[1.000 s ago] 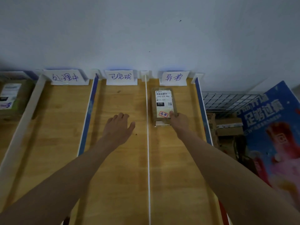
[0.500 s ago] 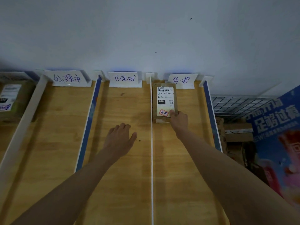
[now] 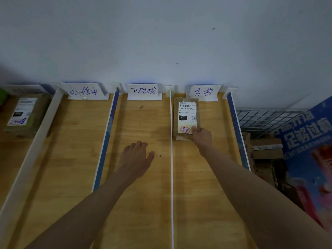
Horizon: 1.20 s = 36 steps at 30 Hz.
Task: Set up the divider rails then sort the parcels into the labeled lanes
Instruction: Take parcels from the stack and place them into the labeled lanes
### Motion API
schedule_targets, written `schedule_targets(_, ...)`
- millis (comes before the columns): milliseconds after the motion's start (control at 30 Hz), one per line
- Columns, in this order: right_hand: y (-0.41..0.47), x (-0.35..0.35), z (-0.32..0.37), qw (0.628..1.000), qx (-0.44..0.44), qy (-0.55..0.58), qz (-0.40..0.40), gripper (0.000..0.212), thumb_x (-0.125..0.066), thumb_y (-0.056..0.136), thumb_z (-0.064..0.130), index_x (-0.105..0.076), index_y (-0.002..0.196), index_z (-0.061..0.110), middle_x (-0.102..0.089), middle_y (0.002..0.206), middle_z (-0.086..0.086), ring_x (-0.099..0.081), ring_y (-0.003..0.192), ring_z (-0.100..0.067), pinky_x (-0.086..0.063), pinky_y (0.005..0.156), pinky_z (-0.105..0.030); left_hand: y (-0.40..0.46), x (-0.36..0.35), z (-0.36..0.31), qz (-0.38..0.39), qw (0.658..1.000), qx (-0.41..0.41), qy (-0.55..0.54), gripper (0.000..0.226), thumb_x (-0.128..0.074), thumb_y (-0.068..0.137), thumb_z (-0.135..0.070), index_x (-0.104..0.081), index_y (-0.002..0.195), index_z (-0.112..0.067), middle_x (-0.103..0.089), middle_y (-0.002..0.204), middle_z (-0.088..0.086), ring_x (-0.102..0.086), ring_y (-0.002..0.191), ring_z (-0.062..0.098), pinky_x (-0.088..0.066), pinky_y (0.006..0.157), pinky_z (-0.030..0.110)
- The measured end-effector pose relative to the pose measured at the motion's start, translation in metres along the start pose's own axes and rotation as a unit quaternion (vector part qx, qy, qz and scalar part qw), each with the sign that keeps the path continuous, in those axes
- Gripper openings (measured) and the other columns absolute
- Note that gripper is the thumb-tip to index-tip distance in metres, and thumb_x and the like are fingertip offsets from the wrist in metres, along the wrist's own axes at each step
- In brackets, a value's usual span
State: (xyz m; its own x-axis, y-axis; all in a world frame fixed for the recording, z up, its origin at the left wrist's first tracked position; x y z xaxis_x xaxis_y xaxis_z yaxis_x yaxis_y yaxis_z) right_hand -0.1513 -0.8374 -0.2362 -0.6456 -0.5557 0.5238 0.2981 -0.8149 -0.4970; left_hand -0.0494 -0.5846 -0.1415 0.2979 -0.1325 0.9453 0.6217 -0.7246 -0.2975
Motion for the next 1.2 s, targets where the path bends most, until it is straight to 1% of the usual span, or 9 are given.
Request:
schedule_targets(133,-0.024,0.016,0.019,1.0,0.004,-0.021,-0.005,0.067,-0.042,0.097,0.055,-0.052,0.132,-0.002,-0.054,0.129,-0.019,-0.054,0.117,-0.035,-0.046,0.101,-0.052,-0.011,0.004,0.005,-0.009,1.0,-0.003,0.012,0.053,-0.033,0.102,-0.05,-0.049,0.138,-0.015,-0.056,0.132,0.002,-0.052,0.12,0.021,-0.039,0.104,0.037)
schedule_targets(200,-0.036,0.026,0.028,0.999,0.007,-0.038,-0.014,0.067,-0.04,0.1,0.052,-0.043,0.139,-0.002,-0.049,0.137,-0.02,-0.049,0.124,-0.037,-0.044,0.104,-0.052,-0.016,0.007,0.009,-0.01,1.0,-0.002,0.013,0.053,-0.033,0.102,-0.05,-0.048,0.138,-0.015,-0.056,0.132,0.003,-0.052,0.121,0.022,-0.039,0.104,0.037)
schedule_targets(267,-0.053,0.036,0.036,0.998,0.027,-0.052,-0.021,0.064,-0.042,0.101,0.049,-0.041,0.142,0.0,-0.045,0.141,-0.02,-0.047,0.127,-0.037,-0.043,0.105,-0.052,-0.021,0.012,0.012,-0.006,1.0,-0.004,0.017,0.053,-0.033,0.102,-0.05,-0.047,0.139,-0.014,-0.055,0.133,0.003,-0.051,0.122,0.023,-0.039,0.104,0.038)
schedule_targets(400,-0.102,0.06,0.051,0.989,0.099,-0.107,-0.038,0.055,-0.046,0.101,0.041,-0.039,0.143,0.006,-0.04,0.143,-0.018,-0.046,0.126,-0.036,-0.043,0.103,-0.051,-0.032,0.029,0.014,-0.013,0.999,-0.003,0.03,0.054,-0.032,0.102,-0.05,-0.047,0.139,-0.014,-0.054,0.135,0.004,-0.05,0.125,0.023,-0.037,0.105,0.038)
schedule_targets(467,-0.13,0.071,0.058,0.978,0.135,-0.153,-0.043,0.05,-0.047,0.101,0.037,-0.039,0.141,0.008,-0.042,0.141,-0.017,-0.045,0.126,-0.034,-0.044,0.101,-0.047,-0.04,0.041,0.013,-0.015,0.999,-0.004,0.028,0.054,-0.032,0.102,-0.05,-0.046,0.14,-0.014,-0.052,0.137,0.004,-0.048,0.127,0.024,-0.036,0.106,0.039)
schedule_targets(633,-0.195,0.087,0.063,0.947,0.209,-0.238,-0.052,0.038,-0.049,0.101,0.027,-0.047,0.131,0.004,-0.047,0.132,-0.018,-0.048,0.118,-0.034,-0.043,0.096,-0.043,-0.069,0.066,0.011,-0.028,0.999,-0.013,0.036,0.054,-0.031,0.102,-0.049,-0.048,0.138,-0.013,-0.052,0.136,0.006,-0.048,0.126,0.025,-0.035,0.107,0.04)
schedule_targets(700,-0.219,0.09,0.058,0.942,0.213,-0.256,-0.049,0.039,-0.049,0.1,0.027,-0.048,0.131,0.005,-0.048,0.131,-0.017,-0.049,0.117,-0.034,-0.043,0.096,-0.042,-0.083,0.071,0.012,-0.03,0.999,-0.018,0.038,0.055,-0.031,0.102,-0.049,-0.048,0.138,-0.012,-0.052,0.137,0.006,-0.048,0.127,0.025,-0.035,0.108,0.041)
schedule_targets(900,-0.279,0.09,0.038,0.927,0.198,-0.318,-0.033,0.047,-0.052,0.097,0.027,-0.043,0.139,0.008,-0.045,0.137,-0.013,-0.046,0.124,-0.033,-0.041,0.099,-0.041,-0.123,0.081,0.023,-0.024,0.998,-0.028,0.055,0.056,-0.029,0.103,-0.049,-0.045,0.142,-0.012,-0.047,0.142,0.008,-0.046,0.13,0.027,-0.033,0.11,0.041)
schedule_targets(1200,-0.339,0.095,0.043,0.916,0.221,-0.329,-0.066,0.045,-0.051,0.096,0.025,-0.044,0.137,0.009,-0.046,0.136,-0.013,-0.043,0.126,-0.034,-0.042,0.1,-0.046,-0.162,0.09,0.038,-0.027,0.996,-0.05,0.065,0.057,-0.028,0.103,-0.05,-0.046,0.141,-0.011,-0.047,0.143,0.008,-0.047,0.129,0.027,-0.034,0.109,0.042)
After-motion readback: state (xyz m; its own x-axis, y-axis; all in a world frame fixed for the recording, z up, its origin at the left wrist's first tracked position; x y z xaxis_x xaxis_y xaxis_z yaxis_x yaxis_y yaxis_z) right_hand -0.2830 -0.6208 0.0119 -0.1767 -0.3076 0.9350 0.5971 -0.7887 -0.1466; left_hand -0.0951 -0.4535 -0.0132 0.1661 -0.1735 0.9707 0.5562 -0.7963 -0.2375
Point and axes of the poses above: each hand's wrist, its own y-axis towards the middle knuckle, its own x-axis out of the back of the hand, z = x × y, the point moved 2 cm from there along y, towards the middle knuckle
